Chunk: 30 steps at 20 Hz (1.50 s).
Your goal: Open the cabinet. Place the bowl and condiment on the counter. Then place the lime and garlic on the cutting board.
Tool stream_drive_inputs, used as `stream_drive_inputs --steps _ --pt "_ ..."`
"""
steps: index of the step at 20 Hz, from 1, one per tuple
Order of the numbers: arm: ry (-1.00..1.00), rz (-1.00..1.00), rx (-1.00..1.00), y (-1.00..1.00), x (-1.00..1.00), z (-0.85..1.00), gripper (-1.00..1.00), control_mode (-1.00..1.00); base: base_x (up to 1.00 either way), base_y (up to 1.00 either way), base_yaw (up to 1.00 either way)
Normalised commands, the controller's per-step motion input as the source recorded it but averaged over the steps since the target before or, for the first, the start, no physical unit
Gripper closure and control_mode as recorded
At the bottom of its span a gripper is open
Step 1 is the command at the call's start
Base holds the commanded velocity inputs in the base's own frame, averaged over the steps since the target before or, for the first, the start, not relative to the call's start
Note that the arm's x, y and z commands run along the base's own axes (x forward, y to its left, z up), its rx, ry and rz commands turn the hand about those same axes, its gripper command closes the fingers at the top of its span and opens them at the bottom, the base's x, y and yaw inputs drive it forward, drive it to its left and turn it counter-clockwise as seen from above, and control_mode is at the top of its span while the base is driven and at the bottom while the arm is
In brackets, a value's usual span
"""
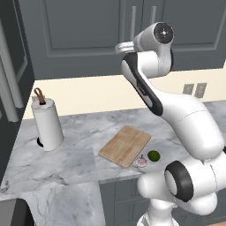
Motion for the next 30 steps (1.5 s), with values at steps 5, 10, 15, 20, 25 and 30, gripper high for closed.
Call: stream_drive_inputs --steps 5,10,15,20,25,30 --pt "0.00 0.00 0.00 0.04 0.34 0.00 -1.00 -1.00 0.00 0.00 0.00" --pt "0.00 0.00 0.00 0.01 0.28 0.00 -1.00 -1.00 0.00 0.00 0.00" --pt "-0.03 0.01 0.01 0.05 0.23 -0.04 1.00 -1.00 0.00 0.00 0.00" --pt "-0.13 0.09 0.08 0.42 0.25 -0.15 1.00 -1.00 0.00 0.00 0.00" --pt "-0.10 0.07 0.03 0.78 0.48 -0.09 1.00 -1.00 0.00 0.00 0.00" --pt "-0.01 0.04 0.00 1.00 0.56 0.00 1.00 -1.00 0.00 0.00 0.00"
